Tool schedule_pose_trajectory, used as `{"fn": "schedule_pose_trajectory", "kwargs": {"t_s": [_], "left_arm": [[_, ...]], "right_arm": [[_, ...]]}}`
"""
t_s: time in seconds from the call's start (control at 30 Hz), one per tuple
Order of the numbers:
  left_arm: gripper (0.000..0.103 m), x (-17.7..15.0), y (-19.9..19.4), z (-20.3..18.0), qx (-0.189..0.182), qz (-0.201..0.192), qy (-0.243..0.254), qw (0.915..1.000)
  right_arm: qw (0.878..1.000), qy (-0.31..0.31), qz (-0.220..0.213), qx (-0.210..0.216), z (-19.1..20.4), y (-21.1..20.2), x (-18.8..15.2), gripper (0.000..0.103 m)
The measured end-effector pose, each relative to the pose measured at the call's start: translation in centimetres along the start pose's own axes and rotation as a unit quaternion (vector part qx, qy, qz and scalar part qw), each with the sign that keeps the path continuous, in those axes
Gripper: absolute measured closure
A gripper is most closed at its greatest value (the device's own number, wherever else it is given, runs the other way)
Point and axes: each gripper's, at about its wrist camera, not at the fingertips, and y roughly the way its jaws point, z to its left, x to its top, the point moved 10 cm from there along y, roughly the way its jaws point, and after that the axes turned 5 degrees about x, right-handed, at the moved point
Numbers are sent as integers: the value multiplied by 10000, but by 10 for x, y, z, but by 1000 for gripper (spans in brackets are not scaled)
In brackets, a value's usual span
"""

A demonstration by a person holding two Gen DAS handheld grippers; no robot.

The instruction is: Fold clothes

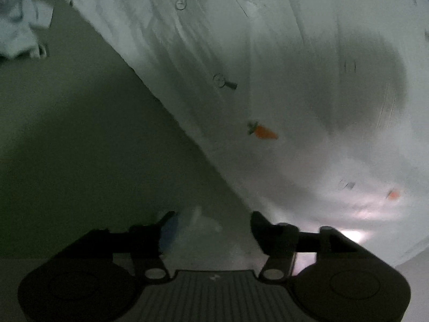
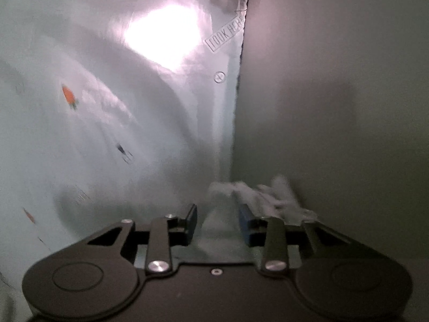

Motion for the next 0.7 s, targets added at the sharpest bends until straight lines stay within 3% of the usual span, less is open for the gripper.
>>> {"fn": "schedule_pose_trajectory", "kwargs": {"t_s": [0.17,0.27,0.37,0.53,0.6,0.7], "left_arm": [[35,-28,12,-4,552,323,954,9934],[26,-38,23,-11,729,468,1441,9858],[23,-36,43,-20,770,550,1797,9792],[23,-25,84,-29,846,766,2542,9604],[23,-18,98,-34,735,827,2656,9577],[23,-12,120,-36,503,1016,2610,9587]], "right_arm": [[9956,-696,348,-529,0,10,-10,67],[9908,-1042,531,-688,5,23,-9,63],[9820,-1498,686,-927,11,41,-4,58],[9532,-2515,1017,-1333,20,83,1,54],[9442,-2764,1108,-1411,22,98,4,54],[9412,-2816,1233,-1401,20,117,7,54]]}}
